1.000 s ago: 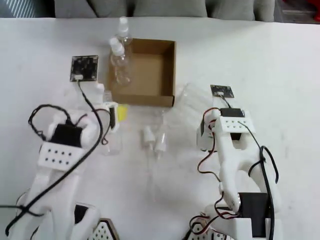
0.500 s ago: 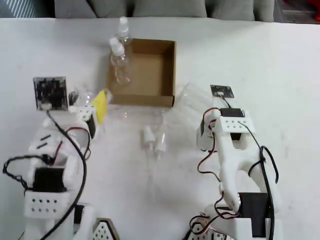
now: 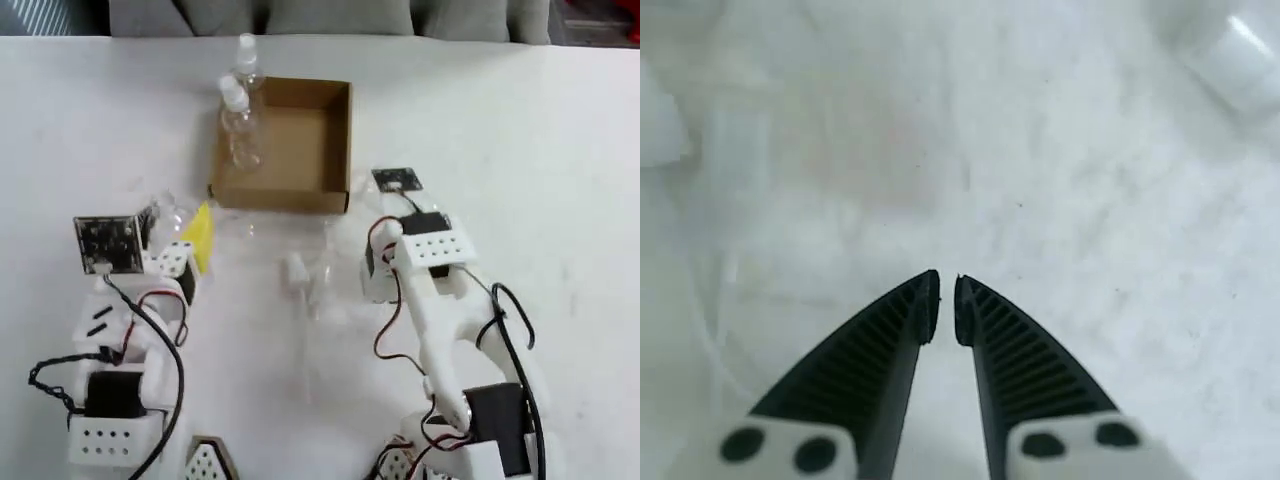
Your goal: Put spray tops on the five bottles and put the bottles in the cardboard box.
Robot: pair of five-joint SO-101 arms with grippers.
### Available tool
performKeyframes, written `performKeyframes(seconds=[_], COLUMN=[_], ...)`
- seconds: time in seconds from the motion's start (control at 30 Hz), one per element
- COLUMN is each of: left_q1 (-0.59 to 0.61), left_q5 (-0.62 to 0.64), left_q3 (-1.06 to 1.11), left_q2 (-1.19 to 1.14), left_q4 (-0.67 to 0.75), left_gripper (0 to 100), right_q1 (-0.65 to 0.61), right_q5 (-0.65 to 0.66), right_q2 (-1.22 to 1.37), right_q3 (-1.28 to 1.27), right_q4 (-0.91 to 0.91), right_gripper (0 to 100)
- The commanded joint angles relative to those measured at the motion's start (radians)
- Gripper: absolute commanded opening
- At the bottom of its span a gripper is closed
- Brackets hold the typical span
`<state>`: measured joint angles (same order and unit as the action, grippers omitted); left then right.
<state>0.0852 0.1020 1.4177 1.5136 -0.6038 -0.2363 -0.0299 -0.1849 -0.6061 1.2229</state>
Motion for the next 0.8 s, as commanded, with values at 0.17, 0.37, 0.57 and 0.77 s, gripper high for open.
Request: performKeyframes(seconds=[0.17, 0.37, 0.57, 0.77], left_q1=[0.133, 0.186, 0.171, 0.176], left_q5=[-0.003, -0.003, -0.003, -0.003], left_q3=[0.069, 0.106, 0.141, 0.143], left_q2=[0.025, 0.025, 0.025, 0.025], left_q4=[0.031, 0.091, 0.161, 0.164], left_gripper=[2, 2, 2, 2], right_q1=[-0.122, -0.265, -0.338, -0.335], right_q5=[-0.15, -0.281, -0.299, -0.324], right_q2=[-0.008, -0.002, -0.001, -0.001], right_q3=[0.187, 0.157, 0.052, -0.038], right_q4=[0.048, -0.082, -0.237, -0.341], right_gripper=[11.6, 15.9, 15.9, 15.8])
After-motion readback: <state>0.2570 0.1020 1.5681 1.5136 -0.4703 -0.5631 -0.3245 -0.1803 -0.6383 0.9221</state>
